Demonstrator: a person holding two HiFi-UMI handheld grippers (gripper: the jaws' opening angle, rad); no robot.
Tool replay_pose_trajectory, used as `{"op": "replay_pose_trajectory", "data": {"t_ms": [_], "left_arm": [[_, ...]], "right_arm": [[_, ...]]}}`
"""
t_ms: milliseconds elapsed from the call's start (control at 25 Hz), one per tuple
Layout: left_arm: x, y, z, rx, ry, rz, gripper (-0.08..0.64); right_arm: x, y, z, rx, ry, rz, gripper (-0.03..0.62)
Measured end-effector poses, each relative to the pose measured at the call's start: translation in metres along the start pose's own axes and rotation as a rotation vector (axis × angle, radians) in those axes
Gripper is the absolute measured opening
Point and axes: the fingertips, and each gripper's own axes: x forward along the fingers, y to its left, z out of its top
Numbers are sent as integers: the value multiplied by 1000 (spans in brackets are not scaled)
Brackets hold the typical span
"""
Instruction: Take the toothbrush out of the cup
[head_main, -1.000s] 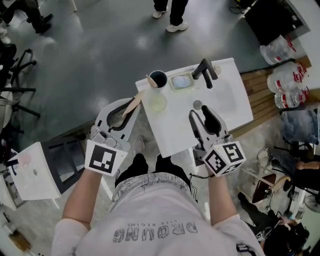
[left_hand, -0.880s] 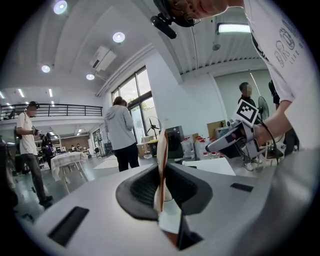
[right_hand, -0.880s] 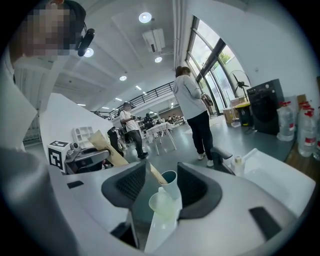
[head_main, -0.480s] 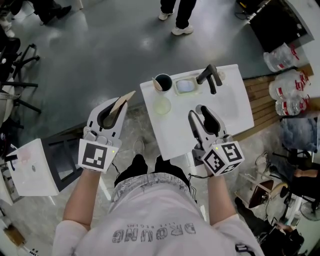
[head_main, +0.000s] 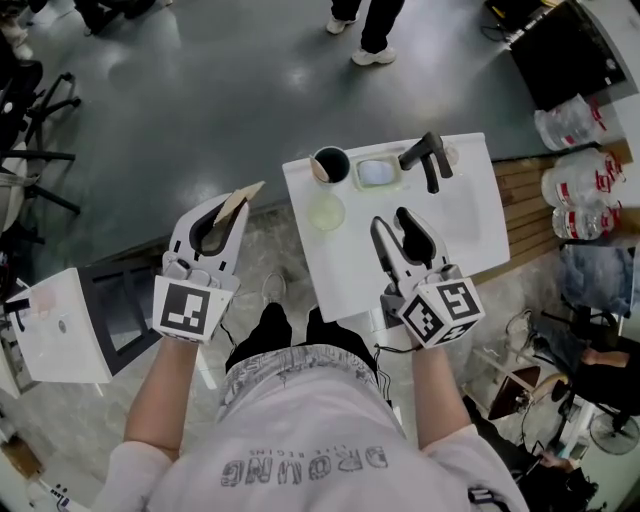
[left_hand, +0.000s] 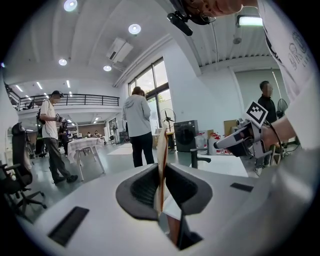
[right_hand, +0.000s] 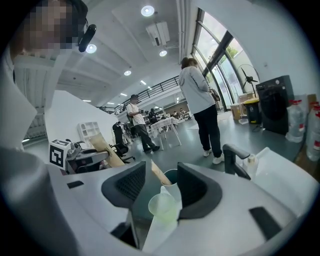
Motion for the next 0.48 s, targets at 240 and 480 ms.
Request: {"op": "replay_pose_trajectory", "data": {"t_ms": [240, 480], "left_arm": [[4, 8, -9, -19, 23, 34, 55], [6, 11, -19, -36, 41, 63, 55]], "right_arm": [[16, 0, -5, -9, 33, 33, 209], [35, 1, -11, -26, 68, 75, 209]]}}
